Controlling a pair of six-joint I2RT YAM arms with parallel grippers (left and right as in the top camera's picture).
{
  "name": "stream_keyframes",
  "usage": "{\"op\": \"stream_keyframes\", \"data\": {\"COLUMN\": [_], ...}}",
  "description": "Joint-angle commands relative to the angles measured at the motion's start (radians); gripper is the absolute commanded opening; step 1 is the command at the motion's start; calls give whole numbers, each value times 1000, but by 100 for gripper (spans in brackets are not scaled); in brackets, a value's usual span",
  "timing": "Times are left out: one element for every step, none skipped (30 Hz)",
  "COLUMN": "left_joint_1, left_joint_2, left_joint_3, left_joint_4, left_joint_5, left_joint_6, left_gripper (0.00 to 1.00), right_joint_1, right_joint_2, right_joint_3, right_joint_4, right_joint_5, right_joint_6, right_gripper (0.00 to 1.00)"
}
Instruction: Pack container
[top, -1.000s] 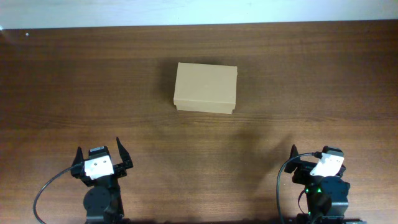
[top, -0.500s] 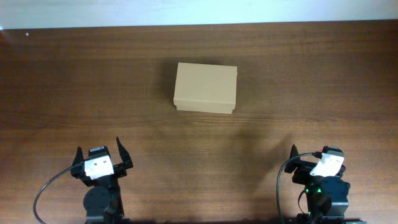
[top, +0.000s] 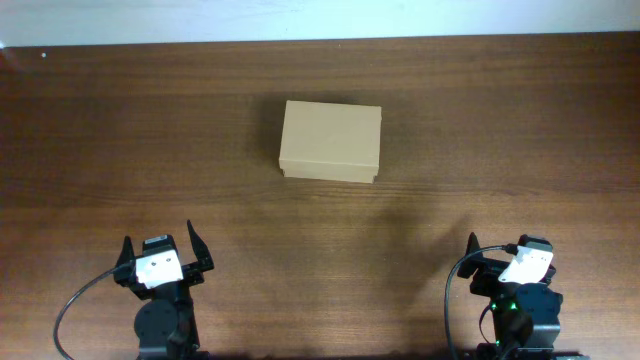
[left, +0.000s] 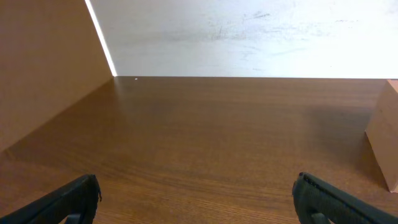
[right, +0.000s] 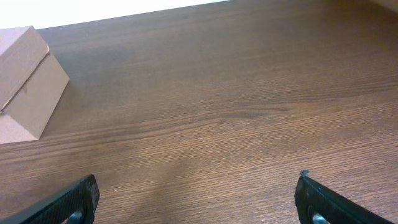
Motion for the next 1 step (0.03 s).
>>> {"op": "stream_keyframes", "data": {"left_joint_1": [7], "left_joint_2": [-9], "left_joint_3": [-15], "left_joint_4": [4], "left_joint_5": [0], "left_joint_6": [12], "left_gripper": [99], "right_joint_1": [-8], "right_joint_2": [-8], "right_joint_3": [-8], "right_joint_4": [3], "right_joint_5": [12], "right_joint_6": [7], "right_gripper": [99]}}
